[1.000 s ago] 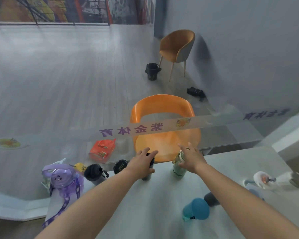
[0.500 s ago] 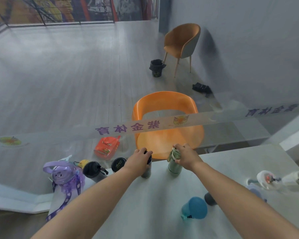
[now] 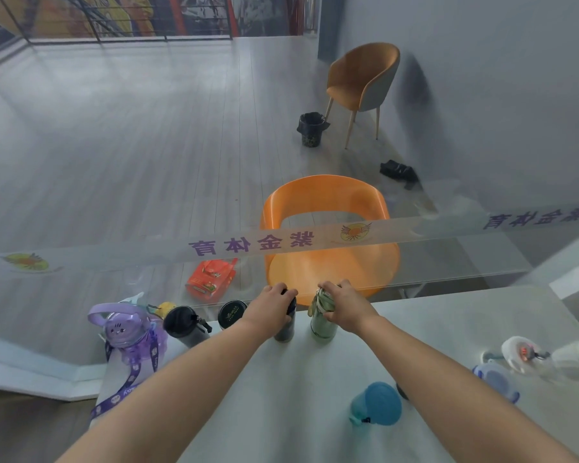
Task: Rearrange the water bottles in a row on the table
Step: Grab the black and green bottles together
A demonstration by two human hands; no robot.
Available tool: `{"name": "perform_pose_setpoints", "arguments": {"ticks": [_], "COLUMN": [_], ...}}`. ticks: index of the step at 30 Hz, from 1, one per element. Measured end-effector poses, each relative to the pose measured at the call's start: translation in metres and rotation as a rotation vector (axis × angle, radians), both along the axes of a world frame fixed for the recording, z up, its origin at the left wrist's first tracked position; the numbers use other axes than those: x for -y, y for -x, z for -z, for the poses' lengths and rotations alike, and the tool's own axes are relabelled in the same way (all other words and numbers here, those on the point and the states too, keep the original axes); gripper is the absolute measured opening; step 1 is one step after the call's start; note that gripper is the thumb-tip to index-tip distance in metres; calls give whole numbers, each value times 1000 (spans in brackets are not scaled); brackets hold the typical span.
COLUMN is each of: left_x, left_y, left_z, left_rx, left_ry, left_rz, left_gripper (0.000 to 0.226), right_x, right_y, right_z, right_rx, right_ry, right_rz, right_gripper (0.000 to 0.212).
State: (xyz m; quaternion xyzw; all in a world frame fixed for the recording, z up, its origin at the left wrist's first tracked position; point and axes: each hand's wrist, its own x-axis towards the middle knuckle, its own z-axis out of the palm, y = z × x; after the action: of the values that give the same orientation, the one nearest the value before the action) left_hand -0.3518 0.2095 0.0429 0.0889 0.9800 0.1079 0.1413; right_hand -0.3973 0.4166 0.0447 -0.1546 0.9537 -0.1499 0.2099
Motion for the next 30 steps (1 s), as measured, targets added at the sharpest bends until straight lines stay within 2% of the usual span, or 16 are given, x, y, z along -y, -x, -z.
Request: {"name": "perform_pose_setpoints", "arguments": {"ticks": [4, 7, 10, 19, 22, 26, 30], "left_x": [-1, -3, -7, -33, -45, -63, -81], "left_y": [0, -3, -10, -29, -39, -56, -82], "left_z": [-2, -3, -4, -3, -6, -5, 7], "left_rx": [15, 29, -30, -264, -308, -376, -377], "left_ry": [4, 31, 65, 14, 9, 4, -26], "left_rz": [0, -3, -10, 1, -1, 70, 120], "left_gripper": [59, 70, 75, 52, 40, 21, 8], "right_x": [-2, -4, -7, -41, -59, -79, -93], "right_y": [0, 2, 2, 3, -14, -47, -92], "right_z": [1, 3, 4, -15, -25, -31, -19], "right_rx": [-17, -17, -6, 82, 70, 31, 94], "right_ry": [-10, -25, -25, 10, 7, -4, -82], "right_rz": [-28, -61, -81, -94, -37, -8, -22], "right_gripper": [68, 71, 79, 103, 98, 78, 65]}}
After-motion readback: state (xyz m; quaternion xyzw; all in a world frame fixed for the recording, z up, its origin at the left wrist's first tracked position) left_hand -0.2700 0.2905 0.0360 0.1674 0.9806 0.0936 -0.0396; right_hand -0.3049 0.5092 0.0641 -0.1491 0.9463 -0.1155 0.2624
